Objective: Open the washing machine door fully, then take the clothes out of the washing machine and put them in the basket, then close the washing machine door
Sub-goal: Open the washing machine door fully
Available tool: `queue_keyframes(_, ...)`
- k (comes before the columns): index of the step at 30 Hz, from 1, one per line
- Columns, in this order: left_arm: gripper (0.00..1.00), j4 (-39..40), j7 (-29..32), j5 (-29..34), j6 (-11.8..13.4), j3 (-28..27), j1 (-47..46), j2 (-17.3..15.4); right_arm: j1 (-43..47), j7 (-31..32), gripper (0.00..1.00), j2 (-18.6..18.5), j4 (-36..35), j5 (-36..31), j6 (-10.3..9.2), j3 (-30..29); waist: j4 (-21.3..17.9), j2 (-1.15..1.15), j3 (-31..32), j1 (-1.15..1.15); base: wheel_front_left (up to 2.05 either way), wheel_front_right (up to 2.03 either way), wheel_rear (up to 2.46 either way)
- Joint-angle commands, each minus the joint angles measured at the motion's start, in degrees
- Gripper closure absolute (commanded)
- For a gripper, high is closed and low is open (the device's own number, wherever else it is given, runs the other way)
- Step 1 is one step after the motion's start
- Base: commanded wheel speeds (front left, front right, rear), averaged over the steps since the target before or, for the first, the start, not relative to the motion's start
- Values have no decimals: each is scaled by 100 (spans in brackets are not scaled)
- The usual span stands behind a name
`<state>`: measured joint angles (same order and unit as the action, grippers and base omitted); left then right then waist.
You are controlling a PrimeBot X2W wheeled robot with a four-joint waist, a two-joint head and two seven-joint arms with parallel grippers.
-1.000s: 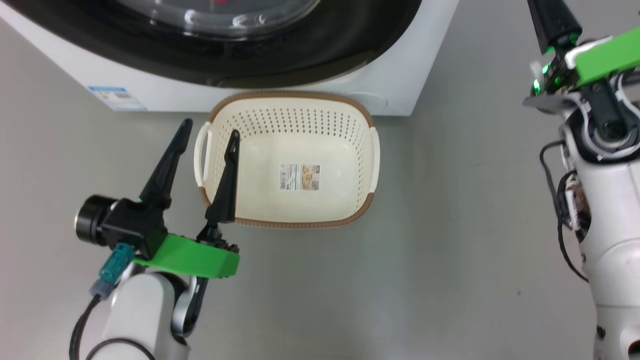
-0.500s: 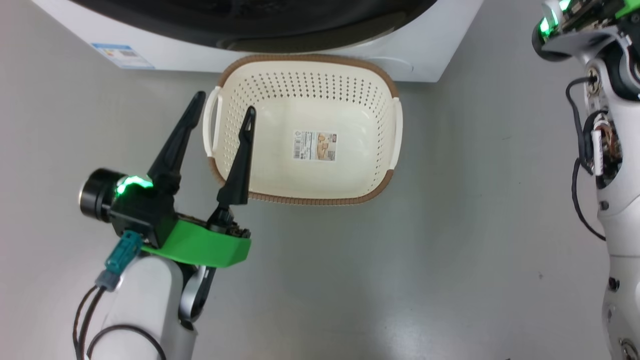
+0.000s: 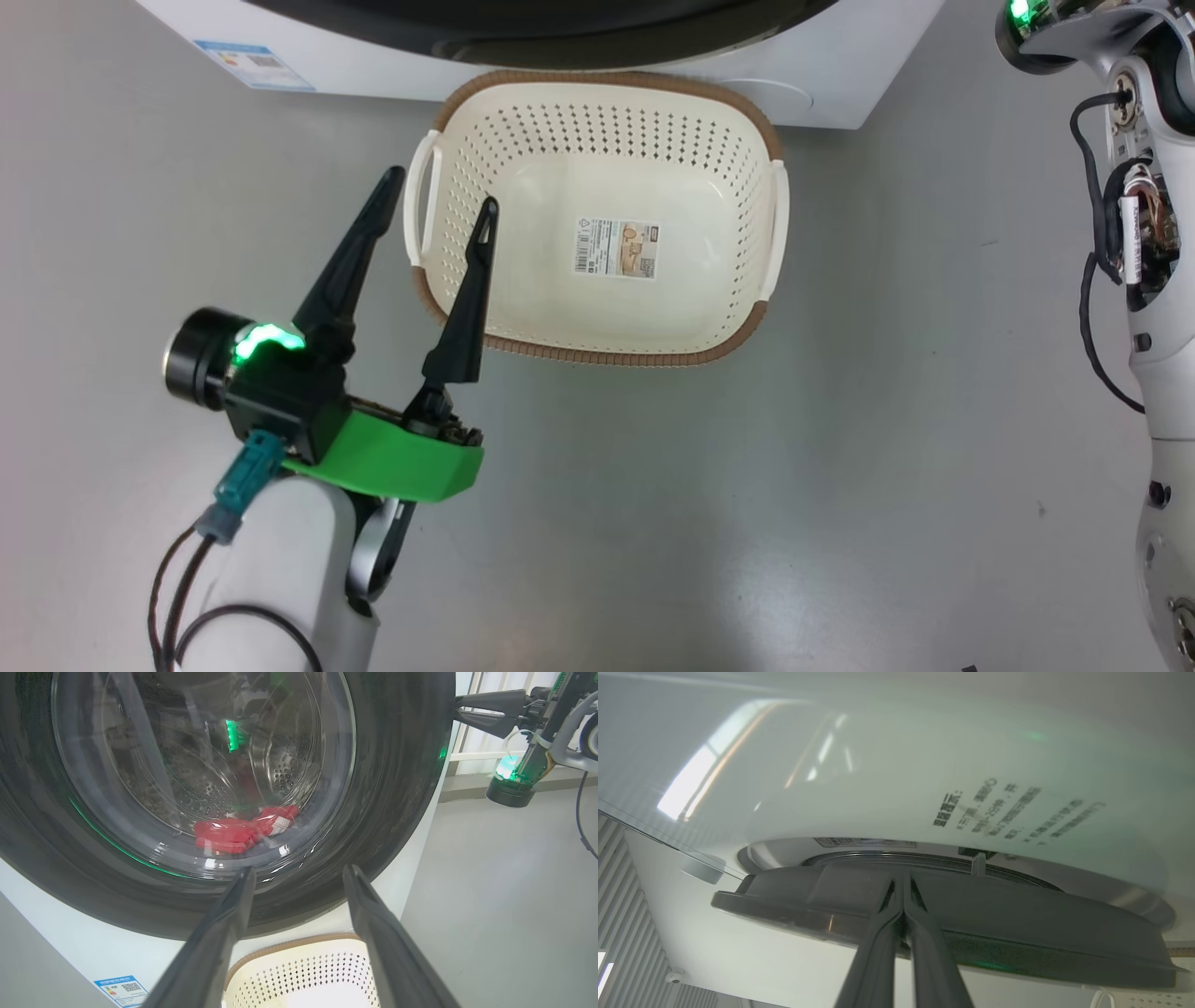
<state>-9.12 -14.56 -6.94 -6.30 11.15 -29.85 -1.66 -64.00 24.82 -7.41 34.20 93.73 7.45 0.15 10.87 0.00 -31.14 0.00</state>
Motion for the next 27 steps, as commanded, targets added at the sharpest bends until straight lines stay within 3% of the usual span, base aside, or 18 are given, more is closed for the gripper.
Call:
queue_keyframes(1,0,141,-44,84,38,-146,-68,-128,-172,45,100,75,-103,-3,3,38,28,0,-30,0,0,0,0)
queue_keyframes(13,0,169,-44,142,7,-161,-86,-144,-510,95,100,35,374,-247,3,142,122,0,-141,0,0,0,0)
queue_keyframes(27,0,126,-44,134,0,-247,-151,-139,-573,441,100,81,426,-422,3,458,26,0,-127,0,0,0,0)
